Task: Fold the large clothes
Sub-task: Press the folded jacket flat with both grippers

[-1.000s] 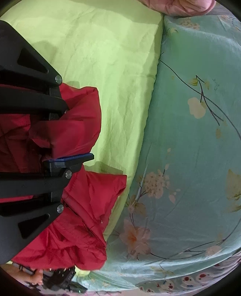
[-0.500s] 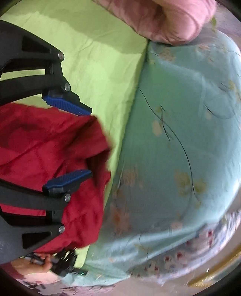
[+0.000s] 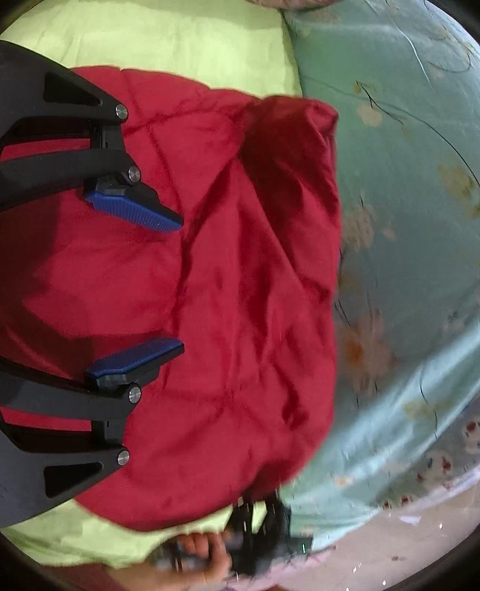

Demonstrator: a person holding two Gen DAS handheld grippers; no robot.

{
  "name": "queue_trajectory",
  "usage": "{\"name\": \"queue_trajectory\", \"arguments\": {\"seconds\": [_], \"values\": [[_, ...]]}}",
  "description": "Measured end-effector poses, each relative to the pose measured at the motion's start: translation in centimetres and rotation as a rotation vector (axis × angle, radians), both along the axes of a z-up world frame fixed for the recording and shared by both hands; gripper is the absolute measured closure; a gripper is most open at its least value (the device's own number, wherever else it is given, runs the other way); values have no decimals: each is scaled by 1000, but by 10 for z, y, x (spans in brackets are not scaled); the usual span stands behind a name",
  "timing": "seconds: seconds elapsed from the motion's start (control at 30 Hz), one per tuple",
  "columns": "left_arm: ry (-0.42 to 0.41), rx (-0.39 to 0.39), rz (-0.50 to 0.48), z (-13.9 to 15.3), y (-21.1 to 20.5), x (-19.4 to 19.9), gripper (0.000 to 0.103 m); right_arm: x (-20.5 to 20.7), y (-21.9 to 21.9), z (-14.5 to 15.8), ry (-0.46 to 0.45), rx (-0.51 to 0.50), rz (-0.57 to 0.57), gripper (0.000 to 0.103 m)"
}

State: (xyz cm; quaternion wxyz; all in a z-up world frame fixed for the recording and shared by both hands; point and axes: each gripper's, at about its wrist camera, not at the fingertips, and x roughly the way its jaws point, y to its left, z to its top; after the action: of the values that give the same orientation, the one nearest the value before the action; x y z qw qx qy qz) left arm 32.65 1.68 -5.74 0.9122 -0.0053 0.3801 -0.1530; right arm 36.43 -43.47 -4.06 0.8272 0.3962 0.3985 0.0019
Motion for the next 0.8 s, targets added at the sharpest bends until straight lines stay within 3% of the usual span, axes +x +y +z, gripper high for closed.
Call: {"name": "queue_trajectory", "arguments": {"seconds": [0.07, 0.17, 0.23, 0.33, 0.5, 0.67, 0.73, 0.8], "values": [[13, -13, 15, -5, 5, 7, 44, -4, -7, 5, -13, 32, -3, 80], [13, -8, 26, -9, 5, 11, 44, -15, -22, 12, -38, 103, -43, 71], [3, 12, 30, -12, 3, 9, 44, -25, -33, 21, -57, 68, -87, 62], [-4, 14, 45, -10, 4, 5, 44, -37, -35, 40, -75, -26, -86, 61], [-34, -53, 42, 7, 7, -17, 44, -64, 11, 58, -153, -137, 78, 62], [-74, -50, -52, 20, -13, -42, 44, -83, 83, 57, -227, -251, 263, 62], [-68, -27, -72, 18, -20, -41, 44, -86, 114, 50, -228, -319, 372, 62], [-77, 55, -39, 12, -24, -34, 44, -77, 143, 40, -201, -388, 457, 62]]}}
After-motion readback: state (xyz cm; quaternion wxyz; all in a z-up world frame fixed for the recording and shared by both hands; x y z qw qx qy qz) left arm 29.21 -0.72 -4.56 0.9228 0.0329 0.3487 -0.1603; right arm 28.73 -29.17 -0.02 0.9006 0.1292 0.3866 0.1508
